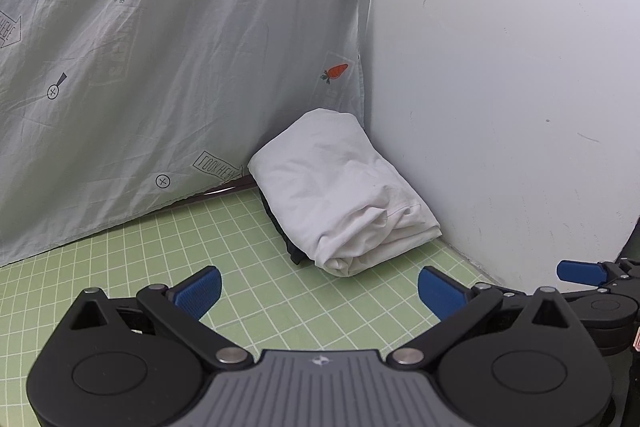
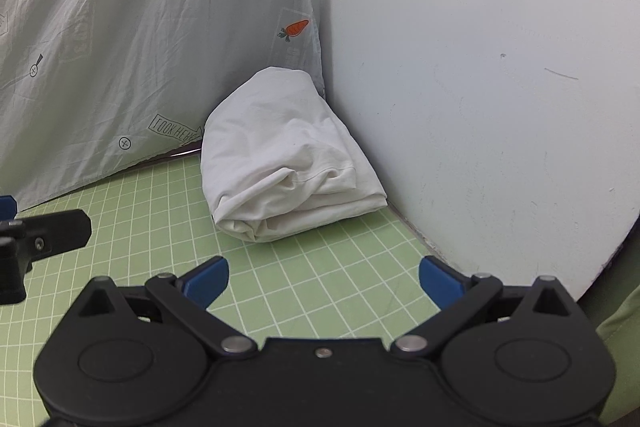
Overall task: Fold clothes
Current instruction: 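Set the bundle down in the mat corner and open both grippers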
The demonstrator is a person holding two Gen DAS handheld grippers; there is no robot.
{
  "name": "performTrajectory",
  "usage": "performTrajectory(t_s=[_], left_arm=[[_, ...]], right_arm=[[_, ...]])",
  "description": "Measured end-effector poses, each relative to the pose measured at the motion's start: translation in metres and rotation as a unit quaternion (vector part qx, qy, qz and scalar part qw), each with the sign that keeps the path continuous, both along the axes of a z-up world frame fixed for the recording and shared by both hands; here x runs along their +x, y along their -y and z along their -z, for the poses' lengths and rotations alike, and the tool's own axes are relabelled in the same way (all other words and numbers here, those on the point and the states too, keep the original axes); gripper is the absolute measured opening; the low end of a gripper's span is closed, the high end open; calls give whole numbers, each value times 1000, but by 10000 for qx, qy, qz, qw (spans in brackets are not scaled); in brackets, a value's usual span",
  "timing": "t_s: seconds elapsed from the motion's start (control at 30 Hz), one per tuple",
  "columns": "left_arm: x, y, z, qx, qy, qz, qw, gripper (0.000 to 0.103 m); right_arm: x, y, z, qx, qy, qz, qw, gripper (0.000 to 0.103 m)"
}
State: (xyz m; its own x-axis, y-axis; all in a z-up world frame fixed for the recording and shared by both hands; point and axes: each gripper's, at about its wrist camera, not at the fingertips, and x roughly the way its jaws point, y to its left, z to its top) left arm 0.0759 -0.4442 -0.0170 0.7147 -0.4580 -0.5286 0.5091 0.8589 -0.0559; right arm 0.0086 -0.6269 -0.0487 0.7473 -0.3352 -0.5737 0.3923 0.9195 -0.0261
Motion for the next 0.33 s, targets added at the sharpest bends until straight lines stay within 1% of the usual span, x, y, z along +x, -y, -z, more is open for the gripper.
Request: performTrajectory(t_s=[0.33], left_arm=[[-9, -13, 0, 30, -18, 22, 10000, 103]], right_arm=[[-6, -14, 0, -14, -13, 0, 10000, 103]])
